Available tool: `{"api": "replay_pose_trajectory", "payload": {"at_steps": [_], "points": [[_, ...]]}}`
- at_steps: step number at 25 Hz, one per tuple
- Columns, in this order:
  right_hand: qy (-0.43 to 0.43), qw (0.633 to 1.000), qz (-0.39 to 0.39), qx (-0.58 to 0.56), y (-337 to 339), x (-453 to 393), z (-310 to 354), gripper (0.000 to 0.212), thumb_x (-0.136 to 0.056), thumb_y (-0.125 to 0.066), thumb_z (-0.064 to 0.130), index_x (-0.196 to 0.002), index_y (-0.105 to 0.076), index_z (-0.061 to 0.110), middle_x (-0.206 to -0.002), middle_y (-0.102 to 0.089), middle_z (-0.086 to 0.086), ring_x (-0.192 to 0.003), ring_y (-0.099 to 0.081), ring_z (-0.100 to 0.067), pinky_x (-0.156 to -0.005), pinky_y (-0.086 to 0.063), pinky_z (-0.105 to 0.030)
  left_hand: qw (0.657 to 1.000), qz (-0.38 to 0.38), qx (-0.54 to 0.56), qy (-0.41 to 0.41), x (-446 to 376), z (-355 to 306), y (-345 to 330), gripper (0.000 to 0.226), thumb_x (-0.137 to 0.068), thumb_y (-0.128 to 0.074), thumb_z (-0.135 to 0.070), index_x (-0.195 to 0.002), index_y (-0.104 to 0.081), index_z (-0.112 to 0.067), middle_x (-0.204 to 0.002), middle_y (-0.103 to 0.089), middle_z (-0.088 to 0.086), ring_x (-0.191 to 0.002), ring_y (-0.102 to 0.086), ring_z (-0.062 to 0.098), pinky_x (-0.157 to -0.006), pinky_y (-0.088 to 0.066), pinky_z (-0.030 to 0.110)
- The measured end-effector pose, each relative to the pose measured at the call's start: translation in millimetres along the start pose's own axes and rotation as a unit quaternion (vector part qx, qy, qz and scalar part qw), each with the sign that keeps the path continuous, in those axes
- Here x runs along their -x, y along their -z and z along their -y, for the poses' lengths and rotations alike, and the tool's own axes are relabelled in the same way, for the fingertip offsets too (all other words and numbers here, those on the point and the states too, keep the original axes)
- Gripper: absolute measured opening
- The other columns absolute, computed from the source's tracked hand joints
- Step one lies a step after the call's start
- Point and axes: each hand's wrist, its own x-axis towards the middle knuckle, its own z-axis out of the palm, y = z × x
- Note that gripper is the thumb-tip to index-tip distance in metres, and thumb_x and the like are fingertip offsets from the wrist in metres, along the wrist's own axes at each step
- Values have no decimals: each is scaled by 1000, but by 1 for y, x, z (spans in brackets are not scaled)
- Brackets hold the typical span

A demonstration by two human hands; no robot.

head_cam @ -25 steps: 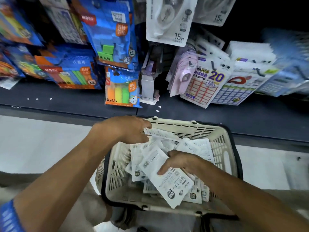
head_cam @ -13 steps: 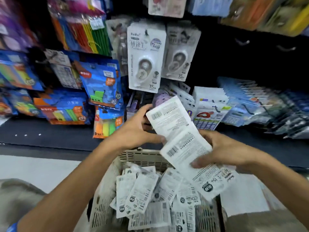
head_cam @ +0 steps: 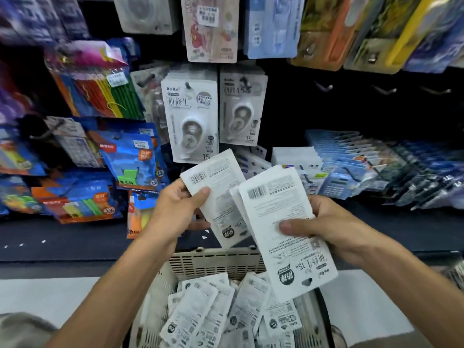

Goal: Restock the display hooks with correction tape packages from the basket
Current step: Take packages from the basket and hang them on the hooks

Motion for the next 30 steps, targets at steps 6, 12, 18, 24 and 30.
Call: {"api": "replay_pose_trajectory", "payload": {"at_steps": [6, 12, 18, 24, 30], "points": [[147, 981, -121, -37, -31, -15, -15, 52, -66, -91, 25, -113, -71, 17, -111, -77, -6, -99, -75, -26, -75, -62, -32, 990, 129, 32, 46, 17, 18, -33, 21, -102, -55, -31, -118, -68, -26, -99, -79, 6, -68, -72, 19, -54, -58, 30], [186, 976, -107, -25, -54, -22, -28, 58, -78, -75, 52, -129, -59, 30, -120, -74, 10, -109, -71, -12, -83, -58, -22, 977, 208, 27, 32, 23, 29, -31, 68, -68, -90, -39, -129, -59, -40, -121, -75, -6, -112, -71, 15, -92, -58, 35], [105, 983, -27, -147, -39, -26, -7, 75, -90, -38, 75, -138, -60, 21, -138, -64, -10, -127, -61, -29, -107, -48, -50, 960, 76, -178, -203, 13, 18, -15, 86, -63, -93, -14, -130, -49, -43, -116, -70, -15, -106, -67, 3, -85, -59, 27], [-46, 990, 88, -100, -29, -16, 0, 82, -51, -95, 54, -119, -73, 15, -126, -70, -15, -107, -69, -25, -97, -56, -43, 644, 54, -552, -527, 13, 18, -13, 105, -46, -90, 2, -134, -45, -32, -136, -58, 0, -129, -44, 24, -115, -24, 62], [72, 970, 61, -225, -45, -13, 1, 64, -48, -100, 24, -108, -78, 26, -114, -76, -5, -95, -74, -19, -73, -61, -33, 955, -113, -207, -181, 27, -4, -14, 95, -86, -78, -20, -155, -19, -46, -165, -29, -5, -146, -36, 17, -118, -32, 51]]}}
